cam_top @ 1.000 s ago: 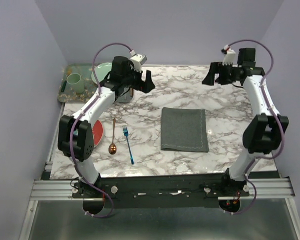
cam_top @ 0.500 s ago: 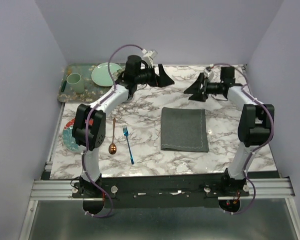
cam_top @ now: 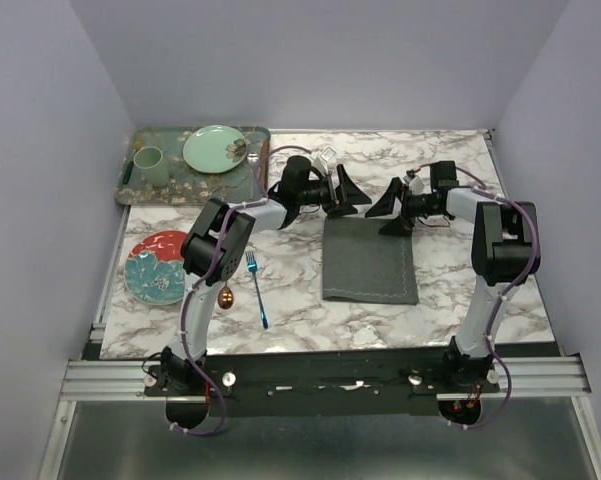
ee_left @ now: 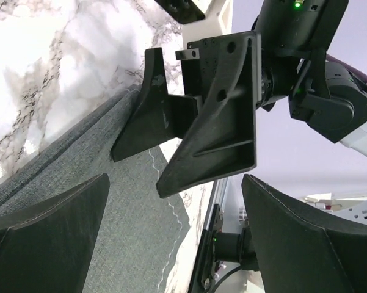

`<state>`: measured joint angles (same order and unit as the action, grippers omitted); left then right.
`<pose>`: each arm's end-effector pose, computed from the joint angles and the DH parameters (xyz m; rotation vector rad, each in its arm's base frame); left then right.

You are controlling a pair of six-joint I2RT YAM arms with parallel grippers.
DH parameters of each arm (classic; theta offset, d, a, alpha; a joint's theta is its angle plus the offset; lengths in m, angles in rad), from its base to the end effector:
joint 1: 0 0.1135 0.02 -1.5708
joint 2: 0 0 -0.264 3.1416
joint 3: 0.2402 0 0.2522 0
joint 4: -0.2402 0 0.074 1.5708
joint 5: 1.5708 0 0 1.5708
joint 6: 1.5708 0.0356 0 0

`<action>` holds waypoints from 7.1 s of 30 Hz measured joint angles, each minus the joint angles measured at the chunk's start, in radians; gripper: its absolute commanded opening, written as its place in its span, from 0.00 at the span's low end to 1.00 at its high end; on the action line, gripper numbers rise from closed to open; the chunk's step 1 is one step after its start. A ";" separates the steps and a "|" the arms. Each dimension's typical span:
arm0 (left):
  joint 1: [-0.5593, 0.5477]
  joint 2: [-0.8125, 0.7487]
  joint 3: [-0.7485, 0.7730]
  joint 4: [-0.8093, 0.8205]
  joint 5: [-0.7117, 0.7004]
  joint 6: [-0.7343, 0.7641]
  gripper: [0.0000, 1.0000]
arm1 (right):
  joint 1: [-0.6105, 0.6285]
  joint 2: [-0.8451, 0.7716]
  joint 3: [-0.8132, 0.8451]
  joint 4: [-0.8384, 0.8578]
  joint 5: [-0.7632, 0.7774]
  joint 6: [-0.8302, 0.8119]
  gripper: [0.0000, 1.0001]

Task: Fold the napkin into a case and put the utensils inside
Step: Smooth out the square-folded napkin at the center of the board, then rotate the square-folded napkin at the center of the board.

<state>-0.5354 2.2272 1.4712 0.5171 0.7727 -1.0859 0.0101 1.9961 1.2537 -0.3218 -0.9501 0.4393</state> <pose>0.4149 -0.2750 0.1747 0.0737 2.1600 -1.7493 0.3956 0.0330 0.1498 0.2087 2.5313 1.4076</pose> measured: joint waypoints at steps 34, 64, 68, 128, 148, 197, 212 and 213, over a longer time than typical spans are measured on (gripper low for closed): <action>-0.064 -0.350 -0.422 -0.055 0.022 0.009 0.99 | 0.001 -0.154 0.008 -0.228 0.120 -0.090 1.00; -0.045 -0.398 -0.626 -0.270 0.046 0.176 0.99 | 0.030 -0.083 -0.093 -0.404 0.166 -0.213 1.00; -0.045 -0.459 -0.635 -0.311 0.048 0.225 0.99 | 0.055 -0.083 -0.093 -0.399 0.155 -0.216 1.00; 0.012 0.040 -0.092 -0.022 -0.307 -0.193 0.99 | 0.021 0.092 -0.011 0.392 0.104 0.306 1.00; 0.013 0.040 -0.153 0.090 -0.333 -0.274 0.99 | 0.106 -0.047 -0.319 0.822 0.161 0.655 1.00; 0.030 -0.235 -0.077 -0.467 -0.291 0.566 0.99 | -0.077 -0.171 -0.098 0.427 0.242 0.184 1.00; -0.351 -0.520 -0.359 -0.990 -0.435 1.258 0.75 | -0.033 0.034 0.177 -0.039 0.261 -0.369 1.00; -0.367 -0.520 -0.361 -0.996 -0.463 1.281 0.75 | -0.030 0.048 0.182 -0.057 0.262 -0.380 0.99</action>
<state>-0.9024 1.7073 1.1099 -0.4786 0.3099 0.1955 -0.0200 2.0441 1.4361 -0.3790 -0.6884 0.0589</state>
